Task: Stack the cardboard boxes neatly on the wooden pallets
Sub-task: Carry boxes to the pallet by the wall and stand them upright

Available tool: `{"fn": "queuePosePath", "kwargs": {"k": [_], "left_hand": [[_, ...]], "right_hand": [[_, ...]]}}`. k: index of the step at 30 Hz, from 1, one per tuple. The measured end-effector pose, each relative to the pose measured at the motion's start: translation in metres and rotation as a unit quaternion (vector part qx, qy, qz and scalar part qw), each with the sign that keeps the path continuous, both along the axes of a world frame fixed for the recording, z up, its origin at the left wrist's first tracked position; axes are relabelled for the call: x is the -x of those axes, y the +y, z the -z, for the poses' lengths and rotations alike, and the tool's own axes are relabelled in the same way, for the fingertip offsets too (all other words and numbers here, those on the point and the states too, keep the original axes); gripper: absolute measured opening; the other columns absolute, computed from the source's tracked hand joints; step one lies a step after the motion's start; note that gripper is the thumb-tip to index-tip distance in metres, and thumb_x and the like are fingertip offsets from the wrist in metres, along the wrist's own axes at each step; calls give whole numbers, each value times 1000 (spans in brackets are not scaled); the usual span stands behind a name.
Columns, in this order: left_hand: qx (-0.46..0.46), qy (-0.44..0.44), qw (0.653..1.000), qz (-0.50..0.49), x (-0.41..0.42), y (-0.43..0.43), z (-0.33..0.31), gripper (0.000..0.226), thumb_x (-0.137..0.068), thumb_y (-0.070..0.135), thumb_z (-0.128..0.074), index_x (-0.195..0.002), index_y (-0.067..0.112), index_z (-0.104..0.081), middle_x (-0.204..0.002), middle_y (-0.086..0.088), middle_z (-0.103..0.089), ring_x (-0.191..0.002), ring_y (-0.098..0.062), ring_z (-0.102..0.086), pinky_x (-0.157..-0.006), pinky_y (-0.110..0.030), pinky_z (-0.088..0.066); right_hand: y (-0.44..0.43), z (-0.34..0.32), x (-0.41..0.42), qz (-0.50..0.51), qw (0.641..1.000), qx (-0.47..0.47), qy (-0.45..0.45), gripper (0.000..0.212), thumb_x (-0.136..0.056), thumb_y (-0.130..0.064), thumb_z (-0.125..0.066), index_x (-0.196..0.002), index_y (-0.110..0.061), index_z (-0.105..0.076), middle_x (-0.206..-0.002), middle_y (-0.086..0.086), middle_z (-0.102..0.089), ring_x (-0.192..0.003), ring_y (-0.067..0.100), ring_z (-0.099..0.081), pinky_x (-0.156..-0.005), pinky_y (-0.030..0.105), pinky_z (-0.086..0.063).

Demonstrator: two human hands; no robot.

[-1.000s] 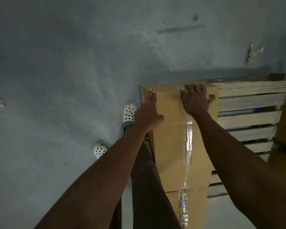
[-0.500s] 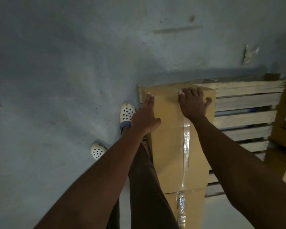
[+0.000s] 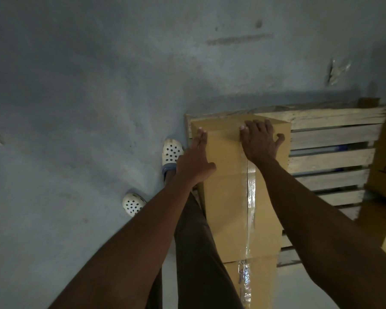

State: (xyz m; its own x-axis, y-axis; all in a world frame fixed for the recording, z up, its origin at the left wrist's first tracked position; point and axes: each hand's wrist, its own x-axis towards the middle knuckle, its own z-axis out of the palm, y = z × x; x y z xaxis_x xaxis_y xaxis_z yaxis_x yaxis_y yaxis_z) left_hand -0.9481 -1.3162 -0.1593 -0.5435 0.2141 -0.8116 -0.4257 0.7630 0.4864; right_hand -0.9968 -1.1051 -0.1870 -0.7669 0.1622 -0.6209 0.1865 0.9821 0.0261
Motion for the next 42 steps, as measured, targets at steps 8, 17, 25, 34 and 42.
{"fn": "queuePosePath", "kwargs": {"k": [8,17,25,34,42], "left_hand": [[11,11,1000,21,2,-1,-1,105,-83,34,-62,-160,30,9,-163,22,24,-110,-30,-59,-75,-41,-54],[11,23,1000,-1,-19,-6,-9,106,-84,29,-65,-161,27,7,-166,15,20,-125,-28,-52,-83,-42,-53],[64,49,996,24,-54,-41,-49,92,-92,46,-60,-162,28,-4,-170,6,10,-152,-32,-18,-117,-54,-27],[144,179,971,71,-166,-117,-160,90,-90,55,-59,-161,33,-9,-170,0,6,-155,-33,-1,-120,-53,-13],[170,250,951,71,-363,-190,-276,92,-89,52,-62,-161,34,-9,-170,2,3,-155,-32,2,-121,-55,-10]], "right_hand": [[2,5,-3,16,1000,20,5,54,-106,-55,-19,-145,-29,-45,-158,-1,-38,-154,24,-15,-114,66,-14],[-10,-1,-14,51,998,17,31,60,-106,-56,-21,-159,-27,-23,-170,-1,-9,-157,23,0,-117,66,-7],[-40,-46,-66,55,995,41,67,60,-107,-54,-25,-159,-23,-27,-170,-1,-13,-157,21,-1,-119,61,-8],[-103,-170,-221,74,994,48,63,62,-106,-55,-18,-160,-26,-25,-170,-4,-8,-157,19,4,-120,59,-7],[-173,-277,-438,36,996,69,53,63,-107,-56,-17,-162,-26,-17,-171,-7,3,-156,18,11,-120,62,-1]]}}
